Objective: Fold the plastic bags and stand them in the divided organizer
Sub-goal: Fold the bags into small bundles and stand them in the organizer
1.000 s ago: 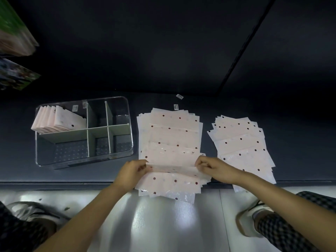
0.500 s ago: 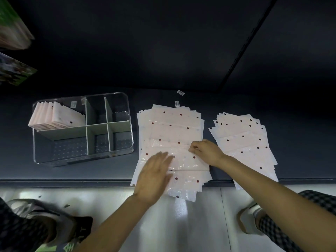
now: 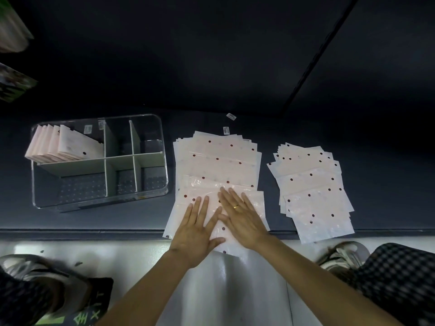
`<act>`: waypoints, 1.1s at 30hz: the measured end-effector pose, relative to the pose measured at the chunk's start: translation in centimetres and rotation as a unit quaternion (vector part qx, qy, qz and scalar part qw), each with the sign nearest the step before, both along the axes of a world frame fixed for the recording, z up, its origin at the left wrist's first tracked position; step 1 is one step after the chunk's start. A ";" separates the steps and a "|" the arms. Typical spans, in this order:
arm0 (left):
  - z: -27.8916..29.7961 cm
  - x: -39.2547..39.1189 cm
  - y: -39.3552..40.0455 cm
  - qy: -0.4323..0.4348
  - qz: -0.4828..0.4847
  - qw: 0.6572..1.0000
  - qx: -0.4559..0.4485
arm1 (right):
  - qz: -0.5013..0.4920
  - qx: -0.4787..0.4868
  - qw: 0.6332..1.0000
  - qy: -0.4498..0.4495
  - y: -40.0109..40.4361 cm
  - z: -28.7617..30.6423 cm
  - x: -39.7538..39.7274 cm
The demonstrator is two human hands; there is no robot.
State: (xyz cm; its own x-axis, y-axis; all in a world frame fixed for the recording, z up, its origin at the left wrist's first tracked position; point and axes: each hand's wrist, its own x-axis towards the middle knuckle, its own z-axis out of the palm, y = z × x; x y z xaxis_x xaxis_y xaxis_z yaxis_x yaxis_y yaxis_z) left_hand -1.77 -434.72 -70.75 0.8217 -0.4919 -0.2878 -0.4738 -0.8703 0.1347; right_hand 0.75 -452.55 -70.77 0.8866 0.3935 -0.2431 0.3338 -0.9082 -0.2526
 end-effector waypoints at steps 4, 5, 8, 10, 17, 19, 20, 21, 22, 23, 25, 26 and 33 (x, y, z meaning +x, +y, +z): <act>0.0 0.1 0.7 -0.001 -0.013 1.000 -0.013 | -0.067 -0.012 0.998 0.013 -2.4 0.2 -0.3; 0.0 0.2 0.8 0.001 -0.014 1.000 -0.017 | -0.086 -0.010 0.996 0.012 -2.8 0.4 -0.3; 0.1 0.3 0.8 0.013 -0.019 0.999 -0.035 | -0.151 0.009 0.988 -0.032 -3.4 1.2 0.5; 0.3 0.5 0.9 0.024 -0.022 0.998 -0.048 | -0.169 -0.007 0.985 -0.039 -3.4 2.2 2.3; 2.0 1.1 1.1 0.051 0.006 0.993 -0.110 | -0.088 -0.098 0.980 0.151 -3.3 5.4 7.0; 2.6 1.0 1.0 0.006 0.021 0.988 -0.152 | -0.112 -0.050 0.974 0.193 -3.0 6.4 6.5; 2.9 0.7 1.1 -0.020 0.022 0.984 -0.178 | -0.142 -0.017 0.966 0.214 -2.7 6.8 6.1; 3.1 0.4 1.2 -0.044 0.013 0.980 -0.194 | -0.174 0.015 0.956 0.234 -2.6 7.1 5.5; 3.2 -0.1 1.3 -0.063 -0.002 0.978 -0.201 | -0.208 0.041 0.943 0.257 -2.3 7.5 4.6; 3.0 -0.7 1.4 -0.081 -0.015 0.975 -0.204 | -0.248 0.077 0.922 0.287 -2.0 7.7 3.6; 2.7 -1.8 1.6 -0.094 -0.014 0.974 -0.208 | -0.368 0.238 0.819 0.371 -1.6 7.5 1.3; 2.6 -2.2 1.7 -0.096 -0.010 0.973 -0.211 | -0.430 0.331 0.725 0.424 -1.3 7.4 0.0; 2.3 -3.0 1.9 -0.157 0.015 0.965 -0.209 | -0.471 0.414 0.641 0.442 -0.1 6.0 -4.4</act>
State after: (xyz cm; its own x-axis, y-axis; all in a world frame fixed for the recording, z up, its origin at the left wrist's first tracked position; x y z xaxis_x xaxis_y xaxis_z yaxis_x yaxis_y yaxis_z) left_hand -4.74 -432.84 -68.46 0.8519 -0.4855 0.1965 -0.5237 -0.7852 0.3305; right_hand -3.64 -452.70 -64.77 0.4858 0.1034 -0.8679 -0.8703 -0.0342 -0.4913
